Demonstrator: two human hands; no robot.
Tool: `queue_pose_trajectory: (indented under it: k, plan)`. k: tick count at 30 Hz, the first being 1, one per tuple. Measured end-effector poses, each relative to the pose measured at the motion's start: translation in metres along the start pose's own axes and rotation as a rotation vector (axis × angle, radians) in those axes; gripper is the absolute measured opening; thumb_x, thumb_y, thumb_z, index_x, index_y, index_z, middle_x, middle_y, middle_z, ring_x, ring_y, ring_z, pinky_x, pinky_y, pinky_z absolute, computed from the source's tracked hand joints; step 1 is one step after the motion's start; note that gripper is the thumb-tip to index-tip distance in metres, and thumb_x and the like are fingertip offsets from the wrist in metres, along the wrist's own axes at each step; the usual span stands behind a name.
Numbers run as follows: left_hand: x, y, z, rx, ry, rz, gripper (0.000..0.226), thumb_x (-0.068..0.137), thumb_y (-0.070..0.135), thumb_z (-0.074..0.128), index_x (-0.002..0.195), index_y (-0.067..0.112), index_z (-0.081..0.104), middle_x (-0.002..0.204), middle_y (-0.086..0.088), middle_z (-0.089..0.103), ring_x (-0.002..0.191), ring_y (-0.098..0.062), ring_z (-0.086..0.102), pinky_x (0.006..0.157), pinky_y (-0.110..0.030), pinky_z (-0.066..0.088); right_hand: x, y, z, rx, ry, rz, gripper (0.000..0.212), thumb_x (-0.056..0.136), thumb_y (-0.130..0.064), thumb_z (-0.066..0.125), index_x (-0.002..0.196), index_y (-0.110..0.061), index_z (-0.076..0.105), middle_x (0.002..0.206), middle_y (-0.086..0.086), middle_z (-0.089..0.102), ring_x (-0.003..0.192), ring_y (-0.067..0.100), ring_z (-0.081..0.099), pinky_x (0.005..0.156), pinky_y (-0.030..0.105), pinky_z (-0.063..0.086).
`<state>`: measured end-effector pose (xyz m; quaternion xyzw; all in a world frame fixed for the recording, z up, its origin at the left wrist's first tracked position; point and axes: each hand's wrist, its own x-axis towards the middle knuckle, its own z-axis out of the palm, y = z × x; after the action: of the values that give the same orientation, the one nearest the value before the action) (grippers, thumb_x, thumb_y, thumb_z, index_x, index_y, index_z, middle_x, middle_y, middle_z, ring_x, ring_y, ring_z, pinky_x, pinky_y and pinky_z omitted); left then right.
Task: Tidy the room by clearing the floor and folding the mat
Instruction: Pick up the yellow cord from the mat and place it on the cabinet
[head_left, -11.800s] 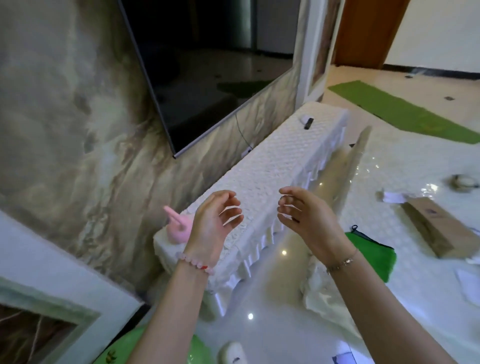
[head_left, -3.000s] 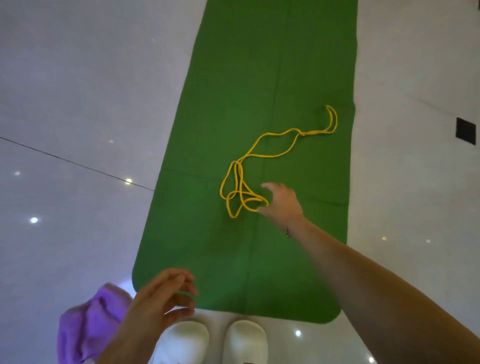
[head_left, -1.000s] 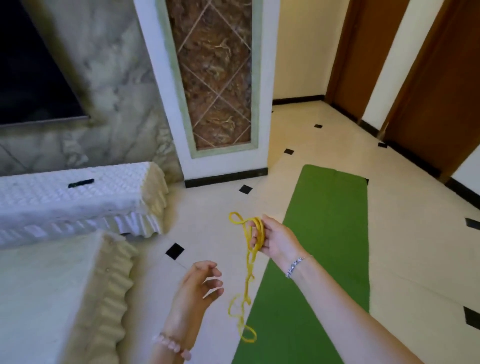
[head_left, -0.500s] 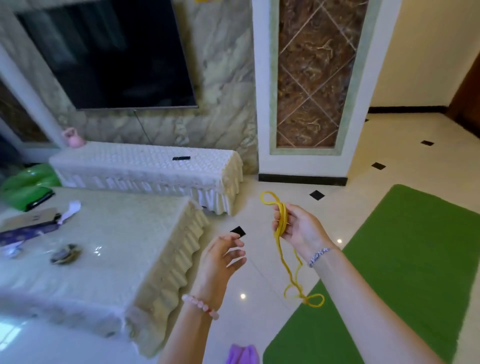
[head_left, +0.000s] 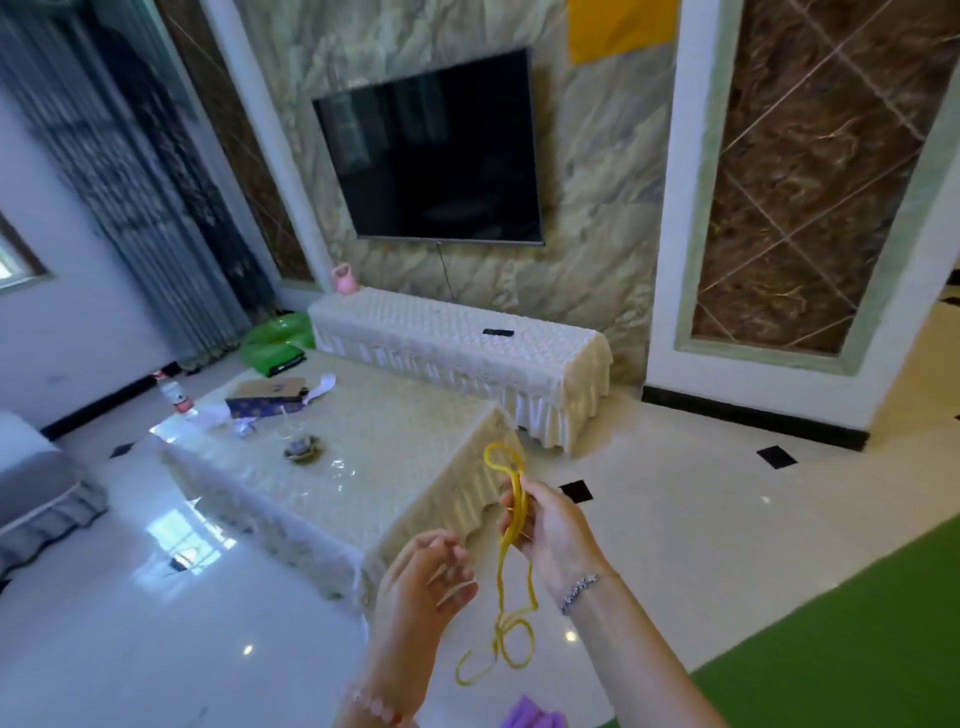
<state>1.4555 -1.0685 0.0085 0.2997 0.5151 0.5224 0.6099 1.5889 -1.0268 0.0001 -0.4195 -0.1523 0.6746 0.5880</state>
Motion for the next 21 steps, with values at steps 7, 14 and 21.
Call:
queue_pose_trajectory:
  k: [7,14,21]
  plan:
    - [-0.033,0.02,-0.099,-0.109,0.125,0.053,0.016,0.092,0.008,0.045,0.084,0.008,0.059,0.065,-0.002,0.059,0.054,-0.013,0.056,0.061,-0.028,0.048,-0.022,0.07,0.079,-0.103,-0.124,0.133,0.023,0.096,-0.015,0.046,0.087,-0.005,0.065,0.058,0.001,0.058,0.051,0.013,0.053,0.054,0.022,0.043]
    - [-0.058,0.06,-0.225,-0.158,0.233,0.112,0.018,0.094,0.007,0.043,0.085,0.006,0.06,0.066,-0.003,0.061,0.054,-0.012,0.059,0.059,-0.026,0.049,-0.051,0.159,0.184,-0.288,-0.251,0.152,0.023,0.094,-0.014,0.047,0.086,-0.003,0.065,0.065,0.006,0.059,0.053,0.016,0.057,0.056,0.026,0.049]
    - [-0.075,0.097,-0.342,-0.192,0.302,0.203,0.019,0.095,0.009,0.043,0.087,0.01,0.06,0.072,-0.001,0.06,0.063,-0.014,0.058,0.065,-0.026,0.049,-0.07,0.23,0.28,-0.382,-0.403,0.115,0.027,0.096,-0.016,0.044,0.087,-0.003,0.067,0.067,0.006,0.061,0.056,0.017,0.059,0.064,0.027,0.05]
